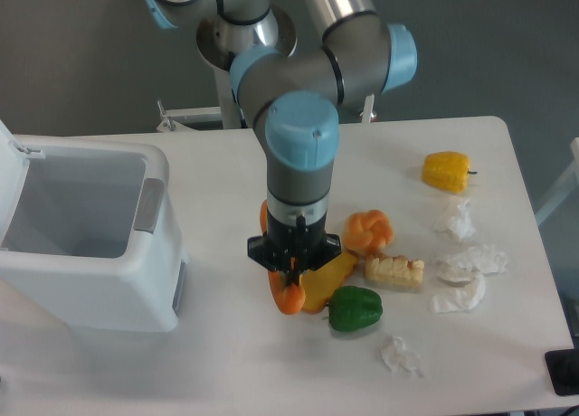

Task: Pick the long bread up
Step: 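Lift the gripped baguette up off the table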

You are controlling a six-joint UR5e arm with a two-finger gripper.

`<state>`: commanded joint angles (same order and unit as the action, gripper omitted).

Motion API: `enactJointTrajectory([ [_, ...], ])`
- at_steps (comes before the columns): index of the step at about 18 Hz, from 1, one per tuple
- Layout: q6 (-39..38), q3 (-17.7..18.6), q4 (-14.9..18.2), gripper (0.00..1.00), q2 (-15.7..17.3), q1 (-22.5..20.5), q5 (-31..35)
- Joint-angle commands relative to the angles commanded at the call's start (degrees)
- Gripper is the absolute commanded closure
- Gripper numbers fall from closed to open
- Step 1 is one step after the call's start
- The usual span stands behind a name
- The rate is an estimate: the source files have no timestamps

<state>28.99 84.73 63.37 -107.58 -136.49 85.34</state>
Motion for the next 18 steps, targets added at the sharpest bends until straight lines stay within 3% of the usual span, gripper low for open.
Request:
enactJointTrajectory([
  [8, 13.4, -1.1, 0.2, 1.0, 2.6, -0.2, -0.8],
  [12, 15.8, -0.4, 2.9, 1.0, 2.6, -0.9, -0.2],
  [18, 17.0, 1.3, 2.7, 0.99, 4.0, -1.8, -0.3],
])
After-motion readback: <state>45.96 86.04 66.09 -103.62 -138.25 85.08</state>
